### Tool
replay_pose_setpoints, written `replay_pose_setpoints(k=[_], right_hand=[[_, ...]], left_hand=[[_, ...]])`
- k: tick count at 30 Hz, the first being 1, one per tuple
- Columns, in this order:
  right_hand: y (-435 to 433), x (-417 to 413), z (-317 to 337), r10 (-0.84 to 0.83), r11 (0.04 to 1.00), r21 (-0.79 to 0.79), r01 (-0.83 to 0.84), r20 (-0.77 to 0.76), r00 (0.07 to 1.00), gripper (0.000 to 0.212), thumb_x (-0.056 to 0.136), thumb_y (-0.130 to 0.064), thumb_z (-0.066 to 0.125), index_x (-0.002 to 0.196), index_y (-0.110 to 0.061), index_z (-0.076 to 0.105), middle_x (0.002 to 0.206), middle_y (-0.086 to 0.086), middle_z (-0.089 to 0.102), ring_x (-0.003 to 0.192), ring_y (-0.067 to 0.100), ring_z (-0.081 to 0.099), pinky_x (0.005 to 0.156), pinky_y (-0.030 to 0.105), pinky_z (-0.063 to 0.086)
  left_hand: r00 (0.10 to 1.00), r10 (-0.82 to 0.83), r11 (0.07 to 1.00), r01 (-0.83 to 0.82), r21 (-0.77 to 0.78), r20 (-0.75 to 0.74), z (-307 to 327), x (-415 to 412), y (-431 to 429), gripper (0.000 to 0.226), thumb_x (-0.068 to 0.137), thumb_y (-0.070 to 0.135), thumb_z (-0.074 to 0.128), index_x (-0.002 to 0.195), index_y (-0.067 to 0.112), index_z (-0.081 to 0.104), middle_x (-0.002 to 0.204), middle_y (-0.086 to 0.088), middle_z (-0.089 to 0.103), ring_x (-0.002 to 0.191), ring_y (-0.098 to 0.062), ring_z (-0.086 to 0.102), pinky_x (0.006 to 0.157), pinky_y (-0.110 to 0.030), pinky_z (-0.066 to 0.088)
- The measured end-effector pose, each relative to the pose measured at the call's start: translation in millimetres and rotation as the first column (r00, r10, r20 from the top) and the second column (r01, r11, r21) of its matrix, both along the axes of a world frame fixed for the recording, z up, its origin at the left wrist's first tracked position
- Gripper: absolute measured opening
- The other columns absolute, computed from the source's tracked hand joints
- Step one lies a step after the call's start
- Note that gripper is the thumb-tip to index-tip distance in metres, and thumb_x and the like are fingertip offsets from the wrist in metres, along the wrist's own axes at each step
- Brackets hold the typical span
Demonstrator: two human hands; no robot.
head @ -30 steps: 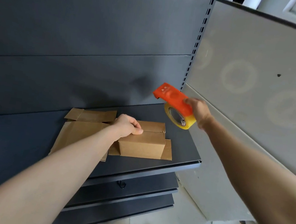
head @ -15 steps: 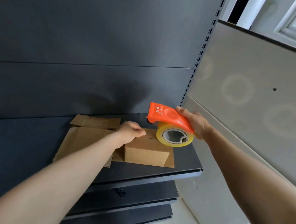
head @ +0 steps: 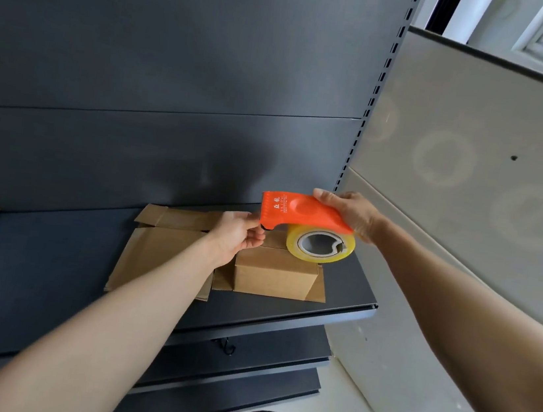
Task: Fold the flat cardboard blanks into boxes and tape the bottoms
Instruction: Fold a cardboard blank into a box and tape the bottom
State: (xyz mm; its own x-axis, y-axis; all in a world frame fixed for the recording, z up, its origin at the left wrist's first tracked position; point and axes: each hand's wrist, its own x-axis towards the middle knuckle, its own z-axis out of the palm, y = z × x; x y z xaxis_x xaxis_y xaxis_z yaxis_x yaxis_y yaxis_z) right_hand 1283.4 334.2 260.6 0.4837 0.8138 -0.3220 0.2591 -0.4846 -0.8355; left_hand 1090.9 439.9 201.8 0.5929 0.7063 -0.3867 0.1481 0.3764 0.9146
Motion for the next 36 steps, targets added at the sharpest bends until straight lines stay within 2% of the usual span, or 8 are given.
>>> replay_pose_setpoints(k=[5,8,14,18,21,26,33,36], right_hand=[[-1.2,-2.9,11.3,0.136,0.990,-0.058,-0.131,0.093,0.986,0.041,0.080,-0.055,0.064,0.077,-0.014,0.068,0.072,0.000,0.069,0.065,0.014,0.065,0.067,0.025,0.051],[-0.9,-2.1,14.9,0.186,0.978,-0.124,-0.169,0.148,0.971,0.054,0.075,-0.060,0.066,0.095,-0.010,0.070,0.086,0.003,0.070,0.077,0.017,0.066,0.079,0.030,0.052],[-10.5,6.4,20.2,0.214,0.962,-0.221,-0.157,0.263,0.941,0.048,0.075,-0.059,0.067,0.092,-0.014,0.068,0.084,0.001,0.067,0.081,0.020,0.064,0.083,0.034,0.050],[-11.1,5.5,20.8,0.235,0.951,-0.268,-0.154,0.304,0.923,0.051,0.076,-0.058,0.067,0.098,-0.012,0.068,0.091,0.005,0.068,0.080,0.019,0.063,0.076,0.031,0.051],[1.4,-8.0,23.1,0.299,0.929,-0.324,-0.176,0.382,0.875,0.054,0.078,-0.060,0.065,0.096,-0.009,0.069,0.090,0.008,0.068,0.074,0.018,0.061,0.069,0.029,0.047],[22.0,-24.3,26.0,0.364,0.897,-0.405,-0.178,0.447,0.817,0.059,0.075,-0.064,0.065,0.092,-0.008,0.068,0.088,0.009,0.066,0.077,0.023,0.060,0.072,0.032,0.045],[30.4,-33.9,25.0,0.384,0.880,-0.450,-0.152,0.485,0.786,0.056,0.074,-0.065,0.065,0.089,-0.011,0.064,0.084,0.008,0.064,0.076,0.023,0.060,0.070,0.031,0.044],[31.3,-35.8,24.2,0.396,0.874,-0.462,-0.154,0.489,0.777,0.054,0.075,-0.066,0.064,0.082,-0.013,0.060,0.076,0.005,0.059,0.071,0.021,0.057,0.066,0.029,0.041]], left_hand=[[0.998,0.002,0.996,0.004,0.091,-0.068,-12.1,-0.1,0.8,0.024,0.096,0.006,0.051,0.073,0.002,0.057,0.077,-0.012,0.058,0.073,-0.019,0.057,0.073,-0.029,0.053],[0.998,0.017,0.997,-0.011,0.082,-0.068,-12.5,3.0,-0.6,0.022,0.098,0.014,0.050,0.081,0.003,0.059,0.082,-0.011,0.062,0.074,-0.015,0.058,0.069,-0.025,0.051],[0.941,0.327,0.932,-0.307,-0.191,0.082,-22.5,-11.1,7.0,0.029,0.100,0.015,0.045,0.072,0.008,0.047,0.065,-0.003,0.041,0.062,-0.014,0.047,0.065,-0.028,0.047],[0.913,0.363,0.894,-0.285,-0.345,0.186,-18.7,-17.5,2.7,0.018,0.094,0.021,0.058,0.081,0.010,0.054,0.055,0.001,0.042,0.051,-0.010,0.045,0.055,-0.022,0.046],[0.885,0.405,0.858,-0.283,-0.428,0.228,-23.1,-18.6,0.3,0.009,0.091,0.013,0.063,0.094,0.009,0.056,0.049,0.004,0.037,0.041,-0.006,0.040,0.042,-0.016,0.038],[0.809,0.536,0.762,-0.340,-0.551,0.241,-33.8,-21.0,-1.8,0.014,0.091,0.002,0.054,0.083,0.010,0.047,0.053,0.003,0.031,0.039,-0.005,0.035,0.035,-0.015,0.028],[0.906,0.408,0.826,-0.311,-0.471,0.117,-62.3,-36.6,3.3,0.020,0.091,0.015,0.062,0.076,0.012,0.048,0.065,0.002,0.040,0.047,-0.006,0.036,0.037,-0.014,0.026],[0.935,0.347,0.862,-0.287,-0.418,0.074,-62.7,-38.5,7.7,0.017,0.090,0.022,0.063,0.083,0.012,0.052,0.072,0.002,0.041,0.056,-0.008,0.033,0.049,-0.014,0.031]])
